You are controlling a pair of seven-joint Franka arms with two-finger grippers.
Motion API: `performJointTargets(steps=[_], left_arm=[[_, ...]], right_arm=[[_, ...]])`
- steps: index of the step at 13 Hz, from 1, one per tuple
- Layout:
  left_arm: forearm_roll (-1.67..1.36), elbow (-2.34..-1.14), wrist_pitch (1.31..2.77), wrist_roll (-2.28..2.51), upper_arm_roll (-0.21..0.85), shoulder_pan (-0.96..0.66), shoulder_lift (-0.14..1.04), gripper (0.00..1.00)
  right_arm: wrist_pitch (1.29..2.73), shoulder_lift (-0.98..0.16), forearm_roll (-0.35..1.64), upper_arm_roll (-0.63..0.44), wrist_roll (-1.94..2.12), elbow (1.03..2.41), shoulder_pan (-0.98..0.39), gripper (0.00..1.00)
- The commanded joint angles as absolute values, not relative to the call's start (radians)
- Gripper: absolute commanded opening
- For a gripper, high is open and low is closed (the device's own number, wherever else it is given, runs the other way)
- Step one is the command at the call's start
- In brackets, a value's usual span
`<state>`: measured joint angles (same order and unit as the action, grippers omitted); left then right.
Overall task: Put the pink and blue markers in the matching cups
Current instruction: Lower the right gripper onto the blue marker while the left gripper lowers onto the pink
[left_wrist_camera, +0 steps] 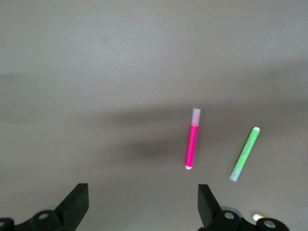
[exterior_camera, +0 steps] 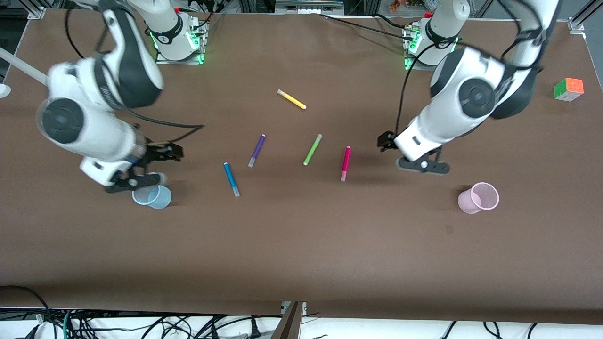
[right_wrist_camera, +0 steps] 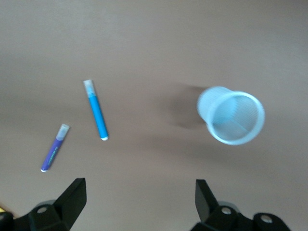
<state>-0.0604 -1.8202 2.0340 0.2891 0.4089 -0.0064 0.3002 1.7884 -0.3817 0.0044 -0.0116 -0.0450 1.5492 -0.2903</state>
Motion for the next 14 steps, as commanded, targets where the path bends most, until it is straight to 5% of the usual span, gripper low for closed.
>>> performJointTargets(steps=[1,6,14], left_arm=[[-0.057,-1.809,2.149,0.377,0.408,-0.058,0.406,1.00],[0.271,-1.796,2.281,0.659,0.408,-0.156,0.566,1.00],[0.307,-1.795,2.437,0.675,0.403,-0.182,0.698,0.95]], right_arm=[[1.871,-0.461,-0.002,-0.014,-0.054,1.523,-0.345,1.00],[2.057,-0.607,0.002,-0.012,-0.055,1.523,-0.364,1.00],[2.275,-0.758,0.002,-0.012,-0.055,1.526,-0.429,1.00]])
